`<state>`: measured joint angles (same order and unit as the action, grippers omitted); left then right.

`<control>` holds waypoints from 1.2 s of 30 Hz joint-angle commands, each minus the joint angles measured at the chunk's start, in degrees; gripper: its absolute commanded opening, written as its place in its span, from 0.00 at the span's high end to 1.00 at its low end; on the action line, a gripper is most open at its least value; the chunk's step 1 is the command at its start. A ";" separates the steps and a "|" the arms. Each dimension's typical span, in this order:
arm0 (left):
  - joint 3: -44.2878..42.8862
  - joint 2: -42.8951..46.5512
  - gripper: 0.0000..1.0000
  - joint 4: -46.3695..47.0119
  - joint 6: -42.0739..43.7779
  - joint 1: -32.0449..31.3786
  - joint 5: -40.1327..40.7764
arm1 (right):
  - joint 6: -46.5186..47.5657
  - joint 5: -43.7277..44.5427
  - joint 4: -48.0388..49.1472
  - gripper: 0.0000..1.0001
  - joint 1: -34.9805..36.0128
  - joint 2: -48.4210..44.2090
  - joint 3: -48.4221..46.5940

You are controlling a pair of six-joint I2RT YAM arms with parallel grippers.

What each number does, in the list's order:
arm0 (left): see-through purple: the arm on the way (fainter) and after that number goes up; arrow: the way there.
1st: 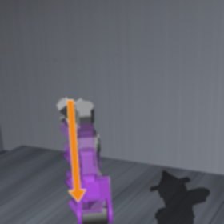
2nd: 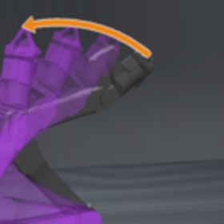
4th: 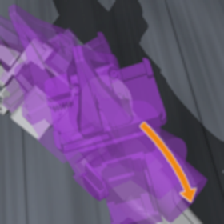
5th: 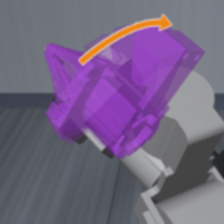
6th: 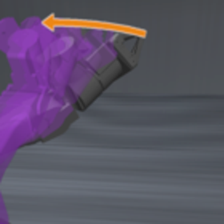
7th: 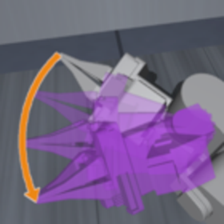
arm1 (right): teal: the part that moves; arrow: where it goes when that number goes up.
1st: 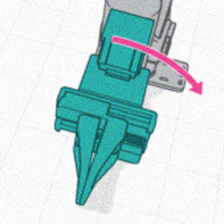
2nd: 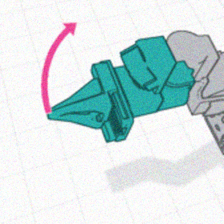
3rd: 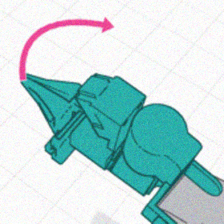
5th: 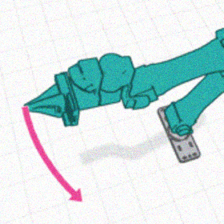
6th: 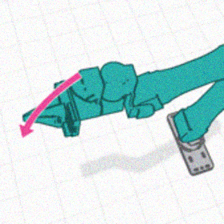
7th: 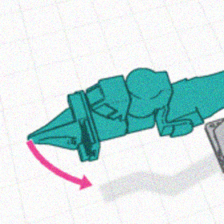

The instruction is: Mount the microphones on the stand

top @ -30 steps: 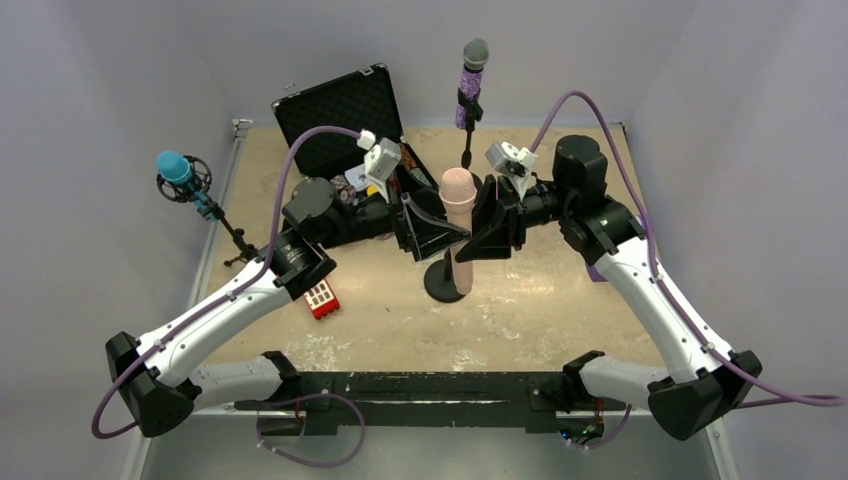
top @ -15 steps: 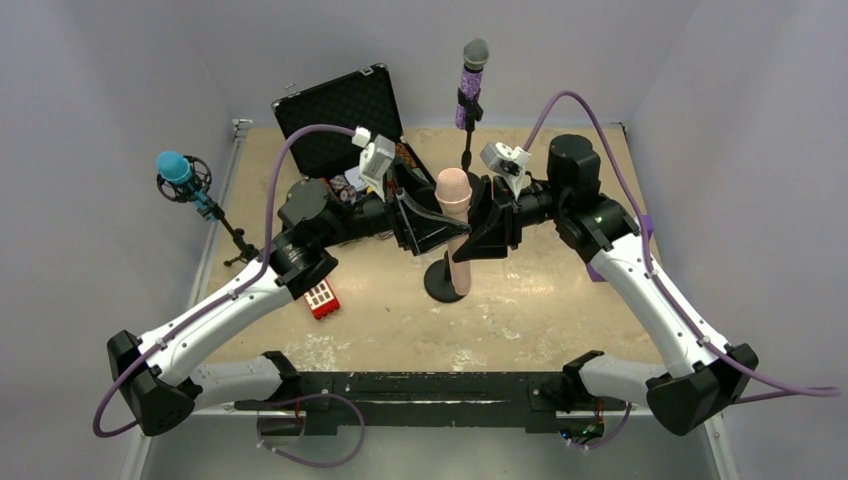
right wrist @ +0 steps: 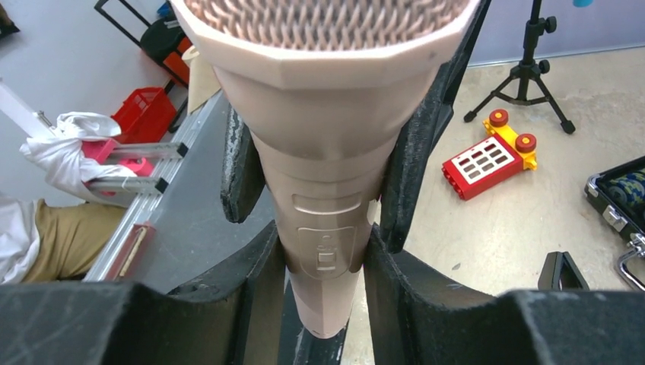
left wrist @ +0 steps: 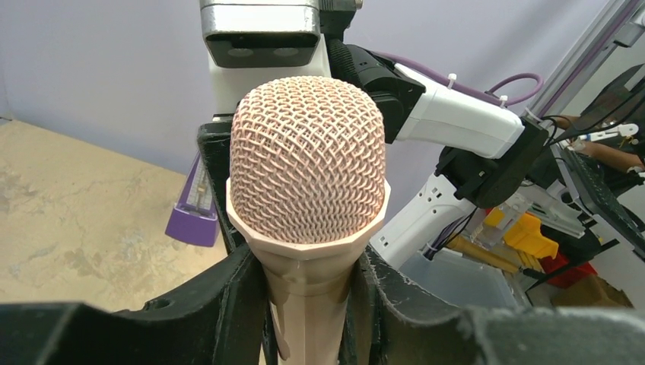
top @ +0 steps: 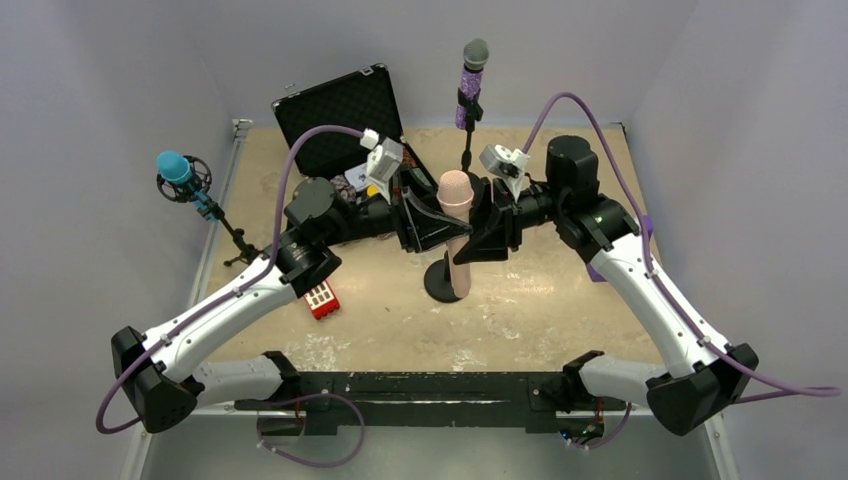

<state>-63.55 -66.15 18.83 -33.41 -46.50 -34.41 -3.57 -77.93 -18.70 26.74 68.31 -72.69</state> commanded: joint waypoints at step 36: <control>4.98 23.25 1.00 -42.74 36.62 3.86 14.38 | 60.42 10.95 -31.83 0.12 -5.43 16.29 -10.14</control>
<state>-58.19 -42.89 -27.73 1.34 -42.81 -20.25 54.33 -66.87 -48.90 20.40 84.25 -84.79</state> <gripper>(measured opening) 0.434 0.879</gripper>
